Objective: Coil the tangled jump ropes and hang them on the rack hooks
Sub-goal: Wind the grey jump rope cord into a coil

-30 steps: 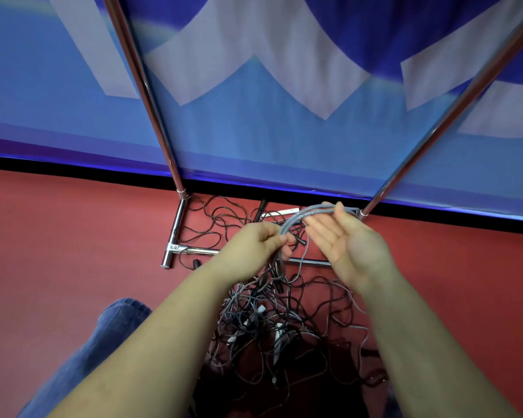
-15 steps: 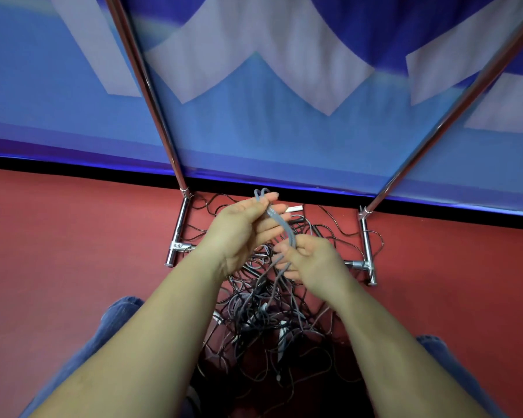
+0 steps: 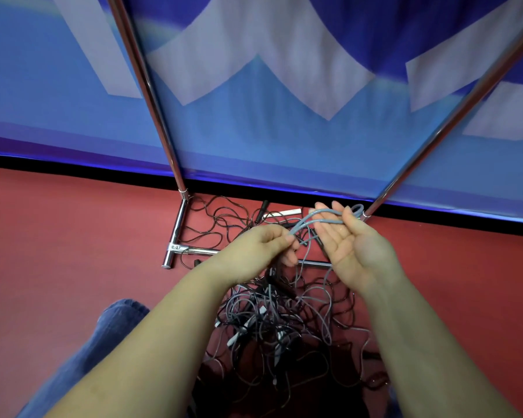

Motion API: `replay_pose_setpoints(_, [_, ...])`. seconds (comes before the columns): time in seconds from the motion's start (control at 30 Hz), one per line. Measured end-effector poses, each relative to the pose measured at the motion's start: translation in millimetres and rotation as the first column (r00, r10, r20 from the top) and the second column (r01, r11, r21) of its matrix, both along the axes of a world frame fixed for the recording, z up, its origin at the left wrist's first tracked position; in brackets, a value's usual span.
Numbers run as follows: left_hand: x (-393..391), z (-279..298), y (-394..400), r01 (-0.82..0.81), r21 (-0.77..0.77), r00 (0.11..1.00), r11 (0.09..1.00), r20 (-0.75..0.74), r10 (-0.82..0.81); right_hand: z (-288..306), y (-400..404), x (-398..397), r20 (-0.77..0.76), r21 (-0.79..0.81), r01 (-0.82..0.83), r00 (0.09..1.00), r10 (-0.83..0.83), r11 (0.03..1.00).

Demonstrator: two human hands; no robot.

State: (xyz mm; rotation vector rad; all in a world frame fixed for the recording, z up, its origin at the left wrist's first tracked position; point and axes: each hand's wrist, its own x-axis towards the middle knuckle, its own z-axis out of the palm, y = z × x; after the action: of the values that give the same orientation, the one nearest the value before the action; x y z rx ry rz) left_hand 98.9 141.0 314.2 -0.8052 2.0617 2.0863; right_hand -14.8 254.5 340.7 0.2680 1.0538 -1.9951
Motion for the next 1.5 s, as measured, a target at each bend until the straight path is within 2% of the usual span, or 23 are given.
replay_pose_setpoints(0.07, [0, -1, -2, -0.032, -0.004, 0.998, 0.999, -0.046, 0.032, -4, -1, 0, -0.044, 0.045, -0.068, 0.997, 0.070, 0.997])
replay_pose_setpoints(0.17, [-4, 1, -5, -0.187, 0.091, 0.980, 0.978, -0.058, 0.192, -9, -1, 4, -0.138, 0.200, -0.304, 0.932, 0.334, 0.931])
replay_pose_setpoints(0.2, [-5, 2, -7, -0.239, 0.140, 0.966, 0.961, -0.069, 0.250, -10, 0, 7, -0.183, 0.287, -0.417, 0.860, 0.477, 0.862])
replay_pose_setpoints(0.23, [-5, 6, -7, -0.286, 0.204, 0.948, 0.936, -0.081, 0.308, -11, 0, 12, -0.241, 0.401, -0.507, 0.745, 0.622, 0.763])
replay_pose_setpoints(0.3, [-7, 11, -9, -0.358, 0.316, 0.910, 0.879, -0.092, 0.404, -15, 0, 25, -0.313, 0.571, -0.563, 0.524, 0.792, 0.597])
replay_pose_setpoints(0.33, [-8, 12, -10, -0.377, 0.353, 0.896, 0.856, -0.094, 0.434, -18, 0, 32, -0.324, 0.598, -0.567, 0.474, 0.819, 0.566])
replay_pose_setpoints(0.5, [-9, 17, -12, -0.483, 0.458, 0.814, 0.747, -0.079, 0.575, -28, -4, 40, -0.393, 0.646, -0.485, 0.452, 0.801, 0.590])
replay_pose_setpoints(0.6, [-9, 18, -15, -0.511, 0.491, 0.775, 0.705, -0.091, 0.625, -28, -7, 39, -0.394, 0.644, -0.437, 0.515, 0.761, 0.628])
replay_pose_setpoints(0.7, [-9, 15, -14, -0.448, 0.424, 0.845, 0.787, -0.086, 0.527, -18, -10, 36, -0.374, 0.512, -0.411, 0.684, 0.627, 0.754])
replay_pose_setpoints(0.73, [-8, 12, -13, -0.403, 0.344, 0.887, 0.848, -0.081, 0.455, -13, -11, 33, -0.343, 0.442, -0.387, 0.761, 0.551, 0.809])
replay_pose_setpoints(0.8, [-2, 9, -10, -0.218, 0.064, 0.975, 0.974, -0.024, 0.220, -6, -9, 23, -0.262, 0.316, -0.304, 0.882, 0.391, 0.899])
replay_pose_setpoints(0.87, [3, 10, -7, 0.012, -0.171, 0.991, 0.985, 0.131, 0.010, -1, -7, 17, -0.216, 0.267, -0.242, 0.928, 0.303, 0.933])
replay_pose_setpoints(0.9, [5, 13, -5, 0.085, -0.186, 0.979, 0.979, 0.199, -0.047, 0, -6, 16, -0.211, 0.268, -0.233, 0.933, 0.293, 0.935])
replay_pose_setpoints(1.0, [5, 20, -2, 0.144, -0.028, 0.967, 0.989, 0.215, -0.135, -1, -3, 13, -0.231, 0.274, -0.200, 0.936, 0.267, 0.941])
replay_pose_setpoints(1.1, [5, 18, -1, 0.201, -0.011, 0.971, 0.979, 0.137, -0.198, -1, 0, 5, -0.247, 0.234, -0.136, 0.949, 0.194, 0.963])
replay_pose_setpoints(1.2, [4, 12, -2, 0.144, -0.025, 0.988, 0.989, 0.055, -0.142, -2, 1, 1, -0.234, 0.202, -0.110, 0.959, 0.157, 0.973])
replay_pose_setpoints(1.27, [0, 12, -2, 0.025, 0.096, 0.999, 0.995, -0.024, -0.023, -3, 1, 1, -0.229, 0.169, -0.150, 0.955, 0.187, 0.974])
replay_pose_setpoints(1.33, [-4, 18, -3, -0.136, 0.301, 0.985, 0.944, -0.065, 0.162, -7, -1, 5, -0.274, 0.258, -0.302, 0.888, 0.369, 0.918])
replay_pose_setpoints(1.37, [-5, 20, -5, -0.199, 0.410, 0.966, 0.890, -0.071, 0.248, -10, -1, 10, -0.312, 0.360, -0.409, 0.794, 0.522, 0.838])
replay_pose_setpoints(1.43, [-5, 23, -10, -0.259, 0.591, 0.926, 0.764, -0.071, 0.370, -21, -3, 30, -0.354, 0.555, -0.579, 0.485, 0.800, 0.597])
replay_pose_setpoints(1.47, [-5, 23, -12, -0.270, 0.651, 0.910, 0.709, -0.067, 0.409, -27, -3, 39, -0.333, 0.643, -0.599, 0.343, 0.878, 0.478])
replay_pose_setpoints(1.5, [-5, 24, -13, -0.273, 0.691, 0.898, 0.670, -0.068, 0.436, -32, -3, 46, -0.312, 0.713, -0.575, 0.252, 0.916, 0.402])
